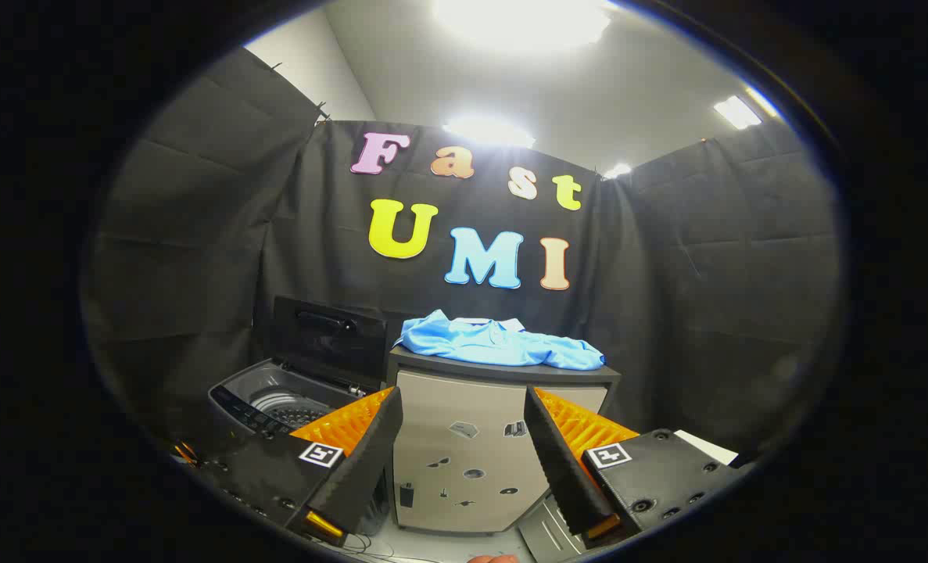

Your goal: Put the clothes into the washing machine and then close the washing machine lid.

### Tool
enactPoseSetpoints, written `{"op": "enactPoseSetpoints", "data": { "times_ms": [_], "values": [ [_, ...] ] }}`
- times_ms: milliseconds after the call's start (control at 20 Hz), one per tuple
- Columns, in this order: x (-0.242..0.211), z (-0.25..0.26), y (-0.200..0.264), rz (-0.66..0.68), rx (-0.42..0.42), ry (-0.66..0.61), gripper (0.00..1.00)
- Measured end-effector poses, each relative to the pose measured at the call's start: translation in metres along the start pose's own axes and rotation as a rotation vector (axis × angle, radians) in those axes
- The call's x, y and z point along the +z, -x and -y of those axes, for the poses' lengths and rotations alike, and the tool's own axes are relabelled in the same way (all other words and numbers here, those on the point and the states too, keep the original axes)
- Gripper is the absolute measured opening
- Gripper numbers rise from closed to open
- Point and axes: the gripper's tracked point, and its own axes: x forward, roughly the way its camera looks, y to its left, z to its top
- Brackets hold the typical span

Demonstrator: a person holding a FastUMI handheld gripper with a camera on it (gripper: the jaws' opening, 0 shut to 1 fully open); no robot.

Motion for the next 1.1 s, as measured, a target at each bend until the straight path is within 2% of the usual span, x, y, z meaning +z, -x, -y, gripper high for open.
{"op": "enactPoseSetpoints", "data": {
  "times_ms": [1100],
  "values": [
    [0.006,-0.017,-0.019,0.007,0.037,0.026,0.97]
  ]
}}
